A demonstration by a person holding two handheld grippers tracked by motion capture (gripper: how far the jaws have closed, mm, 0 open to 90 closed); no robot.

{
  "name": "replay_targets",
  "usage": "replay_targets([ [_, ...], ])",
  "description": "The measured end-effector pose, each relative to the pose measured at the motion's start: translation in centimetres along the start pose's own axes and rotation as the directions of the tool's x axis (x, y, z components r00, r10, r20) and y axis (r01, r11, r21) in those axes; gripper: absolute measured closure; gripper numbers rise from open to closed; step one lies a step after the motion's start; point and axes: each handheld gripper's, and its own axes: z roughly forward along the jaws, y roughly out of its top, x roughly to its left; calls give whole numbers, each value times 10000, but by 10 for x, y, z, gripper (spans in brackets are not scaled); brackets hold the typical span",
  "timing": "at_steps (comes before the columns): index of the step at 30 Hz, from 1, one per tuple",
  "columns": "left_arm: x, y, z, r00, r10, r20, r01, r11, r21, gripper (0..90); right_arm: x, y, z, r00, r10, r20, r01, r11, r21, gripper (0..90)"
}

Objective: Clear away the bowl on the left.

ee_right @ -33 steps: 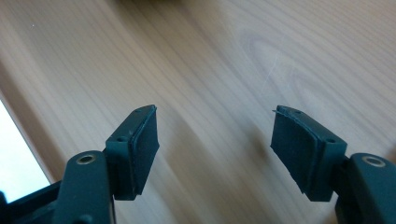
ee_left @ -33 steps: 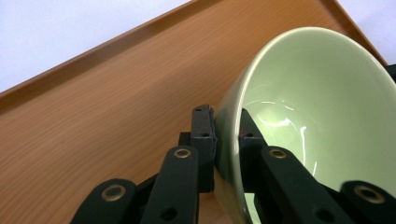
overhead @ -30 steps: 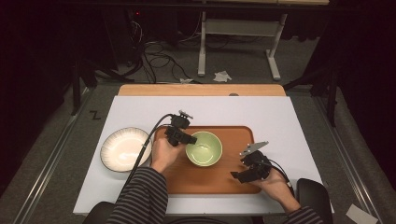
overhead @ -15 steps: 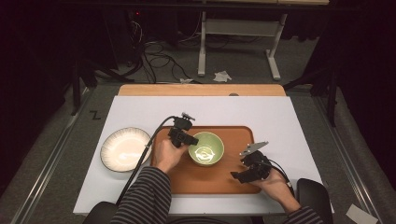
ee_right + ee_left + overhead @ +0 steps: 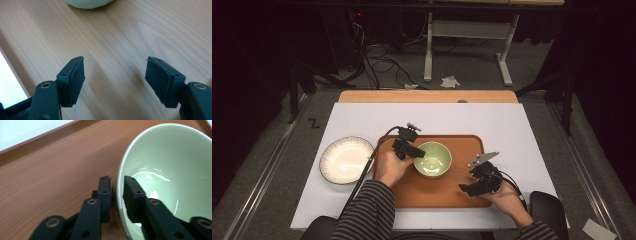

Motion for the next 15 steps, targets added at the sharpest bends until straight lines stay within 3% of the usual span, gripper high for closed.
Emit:
replay_targets([
  [10,2,-2,-17,9999,110,-42,-112,9993,-358,536,0,0,0,10000,0,17,0,10000,11,336],
  [15,3,-3,-31,9997,191,-134,-200,9975,-681,506,0,0,0,10000,8,4,-8,10000,12,335],
])
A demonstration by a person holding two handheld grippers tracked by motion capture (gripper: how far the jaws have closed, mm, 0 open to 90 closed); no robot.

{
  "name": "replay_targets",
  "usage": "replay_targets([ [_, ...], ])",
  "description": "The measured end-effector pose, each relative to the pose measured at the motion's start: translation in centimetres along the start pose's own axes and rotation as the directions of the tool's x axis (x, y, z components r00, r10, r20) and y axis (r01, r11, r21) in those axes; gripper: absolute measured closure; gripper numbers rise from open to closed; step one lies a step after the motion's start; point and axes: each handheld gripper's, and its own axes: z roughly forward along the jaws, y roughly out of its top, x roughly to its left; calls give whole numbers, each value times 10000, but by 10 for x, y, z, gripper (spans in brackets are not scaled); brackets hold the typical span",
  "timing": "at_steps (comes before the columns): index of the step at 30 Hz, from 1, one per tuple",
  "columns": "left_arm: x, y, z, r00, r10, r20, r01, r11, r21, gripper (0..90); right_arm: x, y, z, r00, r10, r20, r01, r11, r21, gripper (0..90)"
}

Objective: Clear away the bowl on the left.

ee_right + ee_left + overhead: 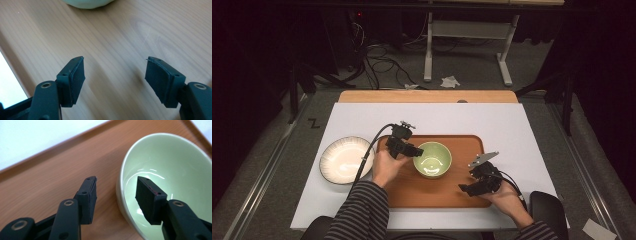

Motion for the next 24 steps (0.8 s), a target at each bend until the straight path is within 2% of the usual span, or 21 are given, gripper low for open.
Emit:
replay_targets([
  [6,4,-1,-17,9999,99,-128,-102,9997,-240,491,0,0,0,10000,16,-4,-16,10000,10,335],
  [11,8,-5,-26,9999,-49,-161,41,9989,-457,486,0,0,0,10000,1,-3,-1,10000,10,336],
  [24,18,-20,-41,9993,-300,-216,289,9983,-504,475,0,0,1,10000,12,-43,-11,10000,22,335],
])
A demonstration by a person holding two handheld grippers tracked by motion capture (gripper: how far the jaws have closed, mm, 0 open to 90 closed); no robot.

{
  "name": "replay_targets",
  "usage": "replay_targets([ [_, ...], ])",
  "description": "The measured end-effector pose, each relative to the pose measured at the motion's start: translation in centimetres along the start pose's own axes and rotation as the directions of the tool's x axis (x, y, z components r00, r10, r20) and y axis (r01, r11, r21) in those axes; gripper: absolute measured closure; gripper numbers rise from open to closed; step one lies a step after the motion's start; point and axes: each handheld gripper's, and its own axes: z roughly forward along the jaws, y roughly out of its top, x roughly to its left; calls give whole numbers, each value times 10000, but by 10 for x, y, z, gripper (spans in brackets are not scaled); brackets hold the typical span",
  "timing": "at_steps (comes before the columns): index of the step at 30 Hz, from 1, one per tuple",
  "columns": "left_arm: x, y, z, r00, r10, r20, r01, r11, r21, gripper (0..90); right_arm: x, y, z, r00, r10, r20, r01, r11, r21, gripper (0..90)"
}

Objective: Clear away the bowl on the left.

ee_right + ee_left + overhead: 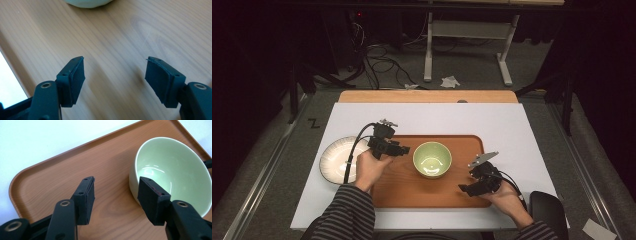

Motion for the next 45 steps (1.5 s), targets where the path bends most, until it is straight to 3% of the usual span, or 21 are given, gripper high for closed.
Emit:
replay_targets([
  [21,6,-19,-26,9999,-111,-125,109,9998,-164,466,-1,0,0,10000,30,13,-30,10000,75,334],
  [45,12,-42,-37,9991,-301,-296,297,9994,-151,449,-1,0,0,10000,78,-11,-78,10000,6,334],
])
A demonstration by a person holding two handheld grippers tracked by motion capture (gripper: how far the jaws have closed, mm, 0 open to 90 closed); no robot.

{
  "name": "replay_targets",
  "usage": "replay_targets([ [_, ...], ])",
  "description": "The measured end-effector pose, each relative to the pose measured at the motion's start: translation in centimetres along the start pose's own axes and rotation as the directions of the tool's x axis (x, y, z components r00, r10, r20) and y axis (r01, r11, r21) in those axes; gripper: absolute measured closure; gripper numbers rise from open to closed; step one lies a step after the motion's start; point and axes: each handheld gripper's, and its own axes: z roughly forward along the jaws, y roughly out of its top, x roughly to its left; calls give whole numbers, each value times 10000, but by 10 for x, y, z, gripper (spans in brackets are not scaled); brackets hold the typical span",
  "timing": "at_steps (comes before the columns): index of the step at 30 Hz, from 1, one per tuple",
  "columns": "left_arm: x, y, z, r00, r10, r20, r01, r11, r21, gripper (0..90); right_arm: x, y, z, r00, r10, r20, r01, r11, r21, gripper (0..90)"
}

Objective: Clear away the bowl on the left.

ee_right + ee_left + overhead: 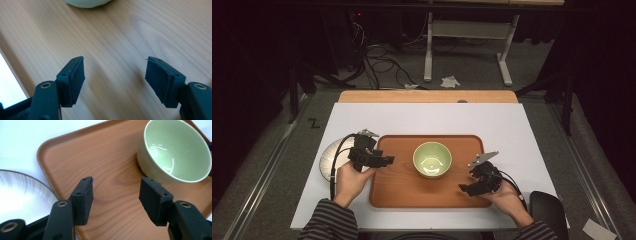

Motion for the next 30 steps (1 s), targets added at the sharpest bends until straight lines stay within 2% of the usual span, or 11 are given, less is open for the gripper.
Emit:
replay_targets([
  [16,-6,-13,-1,9997,227,22,-228,9997,66,446,0,0,0,9999,-101,7,101,9999,20,334],
  [24,-10,-20,4,9993,329,182,-334,9989,321,445,1,0,0,10000,-59,1,59,10000,48,334],
  [27,-14,-22,6,9987,487,137,-493,9980,404,445,1,0,0,10000,-74,-9,74,10000,29,334],
  [30,-18,-25,8,9971,749,-92,-745,9964,410,448,1,0,-1,10000,-96,3,96,10000,24,334],
])
